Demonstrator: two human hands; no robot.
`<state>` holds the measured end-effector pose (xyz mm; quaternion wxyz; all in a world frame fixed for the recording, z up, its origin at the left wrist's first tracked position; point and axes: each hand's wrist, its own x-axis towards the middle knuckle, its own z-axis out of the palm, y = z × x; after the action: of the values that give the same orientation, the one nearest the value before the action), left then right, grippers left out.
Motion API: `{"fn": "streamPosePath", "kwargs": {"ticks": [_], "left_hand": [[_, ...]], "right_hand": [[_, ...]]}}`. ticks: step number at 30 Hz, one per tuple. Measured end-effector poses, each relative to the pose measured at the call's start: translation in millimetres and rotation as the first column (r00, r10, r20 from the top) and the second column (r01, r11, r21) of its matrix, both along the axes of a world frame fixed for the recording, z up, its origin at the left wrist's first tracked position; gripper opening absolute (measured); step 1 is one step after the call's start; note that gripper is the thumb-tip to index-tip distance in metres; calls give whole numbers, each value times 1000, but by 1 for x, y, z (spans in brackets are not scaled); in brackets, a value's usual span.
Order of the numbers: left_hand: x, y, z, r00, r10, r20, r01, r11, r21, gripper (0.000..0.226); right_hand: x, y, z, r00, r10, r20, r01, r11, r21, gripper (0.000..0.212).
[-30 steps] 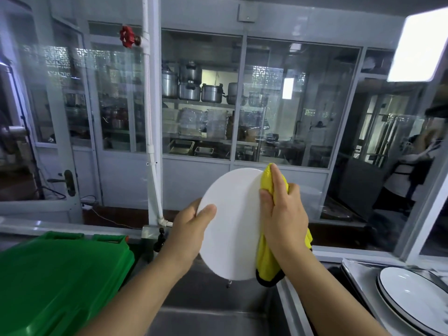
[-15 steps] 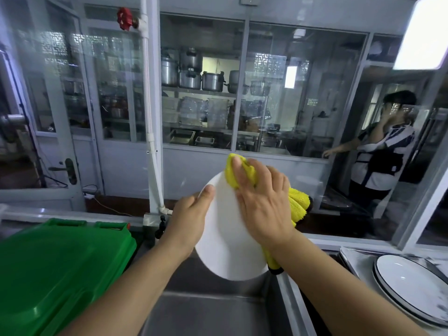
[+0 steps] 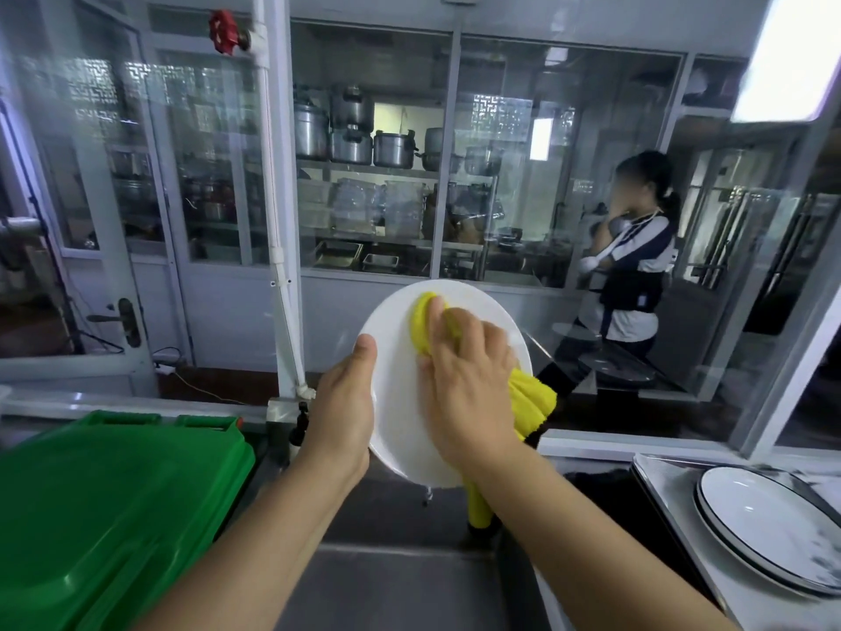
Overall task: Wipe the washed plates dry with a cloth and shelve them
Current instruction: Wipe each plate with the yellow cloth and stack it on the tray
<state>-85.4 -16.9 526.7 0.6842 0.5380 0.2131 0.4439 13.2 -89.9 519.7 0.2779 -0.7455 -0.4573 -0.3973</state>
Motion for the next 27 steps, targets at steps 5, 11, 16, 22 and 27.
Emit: {"fn": "streamPosePath", "kwargs": {"ticks": [5,11,16,22,27], "left_hand": [[-1,1,12,1000,1,30,1,998,-66,38],[4,4,15,993,41,111,-19,981,-191,42],[-4,5,18,990,104,100,-92,989,-117,30],[-18,5,18,996,94,-6,-93,993,67,30],[-19,-9,15,989,75,-124,-57,987,148,32]], "right_hand": [[-37,-6,-19,996,85,13,-83,990,-118,59],[-52,-22,-39,982,176,71,-168,980,-108,55],[-24,-44,-52,971,185,150,-173,981,-89,48],[28,-51,-35,999,-33,30,34,999,-27,51],[52,-40,-1,990,-123,71,123,992,0,53]]}}
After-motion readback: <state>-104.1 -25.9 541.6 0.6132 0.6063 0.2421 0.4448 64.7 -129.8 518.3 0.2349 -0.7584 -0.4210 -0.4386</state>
